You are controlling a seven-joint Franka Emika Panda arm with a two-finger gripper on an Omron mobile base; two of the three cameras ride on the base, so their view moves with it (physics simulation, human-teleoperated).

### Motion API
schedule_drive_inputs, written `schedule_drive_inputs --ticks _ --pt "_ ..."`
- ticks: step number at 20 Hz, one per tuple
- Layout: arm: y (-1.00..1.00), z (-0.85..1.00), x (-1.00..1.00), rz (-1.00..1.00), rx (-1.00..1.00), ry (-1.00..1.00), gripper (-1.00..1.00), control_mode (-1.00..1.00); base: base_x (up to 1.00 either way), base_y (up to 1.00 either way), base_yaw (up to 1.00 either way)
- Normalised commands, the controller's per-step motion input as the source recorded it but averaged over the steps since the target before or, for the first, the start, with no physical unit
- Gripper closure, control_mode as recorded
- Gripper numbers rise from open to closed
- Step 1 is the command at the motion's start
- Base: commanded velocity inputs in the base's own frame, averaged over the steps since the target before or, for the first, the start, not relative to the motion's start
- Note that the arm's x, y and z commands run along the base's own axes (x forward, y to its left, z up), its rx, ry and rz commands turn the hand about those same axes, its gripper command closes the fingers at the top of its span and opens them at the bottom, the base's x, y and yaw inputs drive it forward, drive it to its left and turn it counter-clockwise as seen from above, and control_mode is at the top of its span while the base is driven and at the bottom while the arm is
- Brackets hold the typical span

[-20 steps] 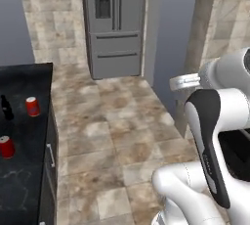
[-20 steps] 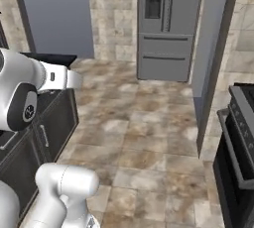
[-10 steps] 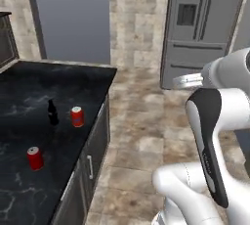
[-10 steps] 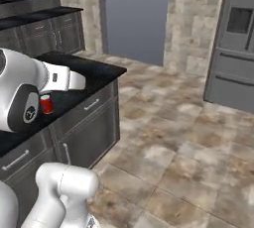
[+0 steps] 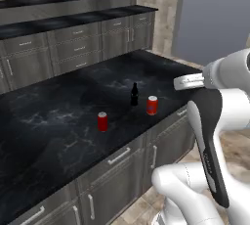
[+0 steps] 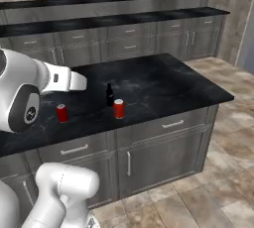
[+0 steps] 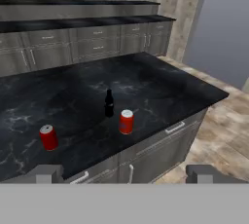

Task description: Move the drinks to the dining counter.

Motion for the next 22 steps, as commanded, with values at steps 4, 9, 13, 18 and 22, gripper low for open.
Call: schedule_drive_inputs --ticks 4,9,13,18,22 --pt "0.00 0.00 0.00 0.00 0.00 0.00 -1.00 1.00 0.33 -0.02 1.00" --pt "0.00 0.00 0.00 0.00 0.00 0.00 -1.00 1.00 0.81 -0.26 0.72" --pt "0.00 0.00 0.00 0.00 0.00 0.00 -1.00 1.00 0.96 -0.77 0.34" --pt "0.00 0.00 0.00 0.00 0.00 0.00 -1.00 1.00 0.50 -0.93 0.08" --pt "0.00 0.00 0.00 0.00 0.00 0.00 -1.00 1.00 0.59 -0.15 0.01"
